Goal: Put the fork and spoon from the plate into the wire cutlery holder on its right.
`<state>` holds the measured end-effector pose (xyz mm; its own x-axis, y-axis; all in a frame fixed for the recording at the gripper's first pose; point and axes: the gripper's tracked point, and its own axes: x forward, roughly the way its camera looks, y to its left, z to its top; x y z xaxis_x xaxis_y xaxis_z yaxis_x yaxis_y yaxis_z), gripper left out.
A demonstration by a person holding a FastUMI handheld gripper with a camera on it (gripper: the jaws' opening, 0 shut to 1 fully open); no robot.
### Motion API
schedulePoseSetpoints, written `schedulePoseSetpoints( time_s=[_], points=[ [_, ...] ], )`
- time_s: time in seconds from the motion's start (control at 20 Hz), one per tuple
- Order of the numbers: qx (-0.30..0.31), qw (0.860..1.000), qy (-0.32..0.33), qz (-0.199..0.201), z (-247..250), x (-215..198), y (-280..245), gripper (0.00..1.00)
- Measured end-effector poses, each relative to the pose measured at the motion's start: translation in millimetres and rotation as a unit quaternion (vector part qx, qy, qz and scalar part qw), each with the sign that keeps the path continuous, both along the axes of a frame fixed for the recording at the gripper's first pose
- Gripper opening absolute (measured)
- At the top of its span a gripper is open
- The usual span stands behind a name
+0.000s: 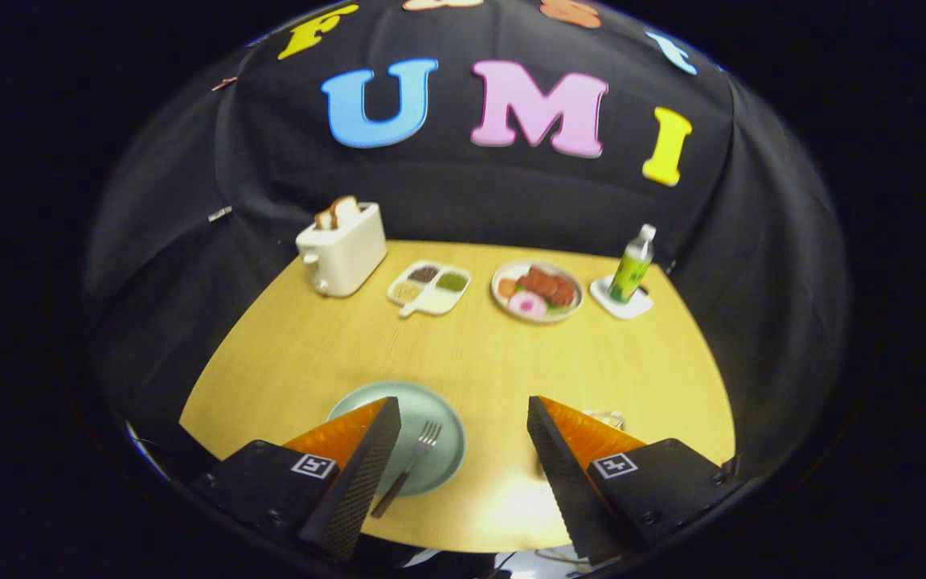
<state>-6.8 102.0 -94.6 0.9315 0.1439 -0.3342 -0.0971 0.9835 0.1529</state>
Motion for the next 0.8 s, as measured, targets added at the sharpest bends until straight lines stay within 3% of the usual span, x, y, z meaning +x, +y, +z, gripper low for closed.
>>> schedulePoseSetpoints(
  time_s=[0.25,0.4,0.55,0.7,0.8],
  points=[
    [-0.041,0.993,0.100,0.039,-68.7,6.3,41.4,0.95],
    [-0.004,0.988,0.147,0.043,-98.7,13.4,65.5,0.80],
    [0.013,0.984,0.176,0.035,-114.0,24.3,72.8,0.77],
    [-0.009,0.980,0.199,0.026,-137.8,37.2,73.8,0.52],
    [-0.005,0.974,0.224,0.025,-150.3,39.8,79.6,0.54]
  ],
)
